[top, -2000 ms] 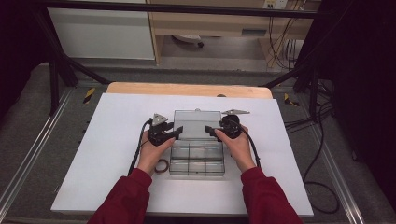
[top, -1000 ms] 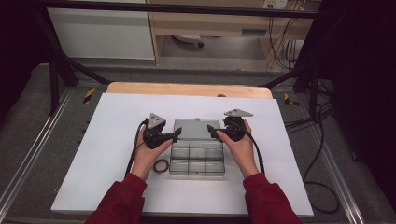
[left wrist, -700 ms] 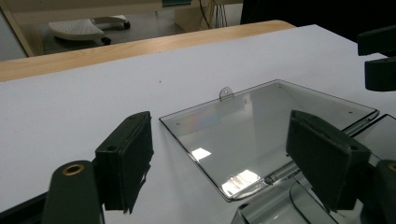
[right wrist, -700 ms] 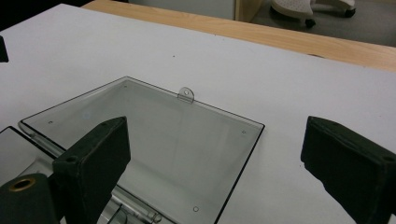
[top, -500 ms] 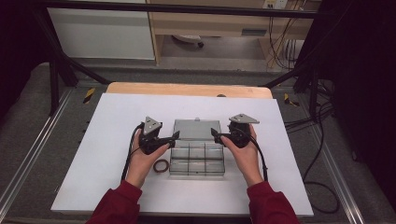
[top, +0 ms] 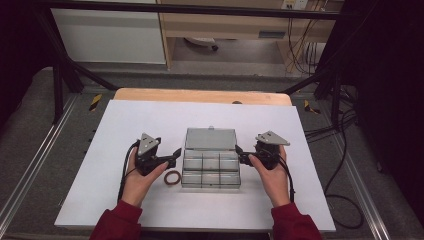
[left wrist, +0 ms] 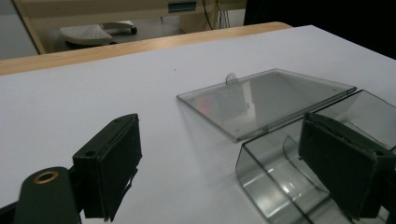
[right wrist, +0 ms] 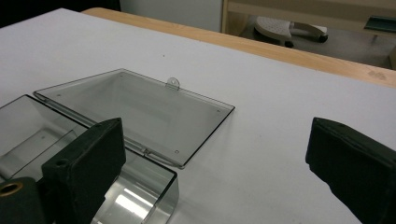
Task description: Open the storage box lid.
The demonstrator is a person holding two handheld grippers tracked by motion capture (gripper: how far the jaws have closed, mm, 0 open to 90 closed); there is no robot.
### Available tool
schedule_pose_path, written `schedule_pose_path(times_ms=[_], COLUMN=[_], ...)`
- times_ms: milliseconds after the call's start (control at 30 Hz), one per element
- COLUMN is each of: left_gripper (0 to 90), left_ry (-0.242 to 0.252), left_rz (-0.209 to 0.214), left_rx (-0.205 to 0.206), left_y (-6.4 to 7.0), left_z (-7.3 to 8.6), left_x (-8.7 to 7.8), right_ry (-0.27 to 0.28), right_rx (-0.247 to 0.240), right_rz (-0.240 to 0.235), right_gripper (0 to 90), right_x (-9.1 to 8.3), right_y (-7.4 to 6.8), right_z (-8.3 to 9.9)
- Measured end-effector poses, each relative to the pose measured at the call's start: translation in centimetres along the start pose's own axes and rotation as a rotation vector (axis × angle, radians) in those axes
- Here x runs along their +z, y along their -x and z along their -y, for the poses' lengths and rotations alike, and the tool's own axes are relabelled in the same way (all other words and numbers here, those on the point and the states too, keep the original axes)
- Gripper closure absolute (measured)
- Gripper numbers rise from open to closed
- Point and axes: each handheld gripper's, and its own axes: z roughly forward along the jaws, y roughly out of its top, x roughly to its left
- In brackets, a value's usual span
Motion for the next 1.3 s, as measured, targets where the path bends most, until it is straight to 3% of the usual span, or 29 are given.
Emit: schedule_pose_path(times_ms=[267, 467, 567, 600, 967, 1133, 1300], left_gripper=[12.8, 12.1, 11.9, 11.8, 12.4, 11.8, 12.1], left_ry=[-0.012, -0.033, -0.034, -0.036, -0.069, -0.132, -0.194], left_rz=[-0.012, -0.013, -0.005, -0.003, -0.022, -0.018, -0.015], left_rx=[-0.025, 0.022, 0.021, 0.022, 0.014, 0.035, 0.057], left_y=[-0.6, 0.1, 0.3, 0.3, 0.2, 0.3, 0.5], left_z=[1.9, 2.1, 2.2, 2.2, 2.8, 3.2, 3.6], left_x=[-2.1, -2.7, -2.9, -2.9, -3.1, -2.7, -2.4], right_ry=[-0.013, -0.030, -0.013, 0.009, 0.006, -0.023, -0.040], right_rx=[-0.061, -0.086, -0.101, -0.092, -0.018, -0.004, -0.021], right_rz=[0.007, 0.001, 0.021, 0.033, 0.058, 0.061, 0.053], right_gripper=[4.0, 4.5, 5.1, 6.0, 4.5, 4.3, 4.1], right_x=[-2.8, -4.6, -5.5, -5.9, -9.3, -8.7, -8.2], right_y=[0.3, 0.3, 0.4, 0.5, 1.7, 1.8, 1.4], right_z=[1.3, 2.9, 3.8, 4.1, 6.3, 6.7, 6.7])
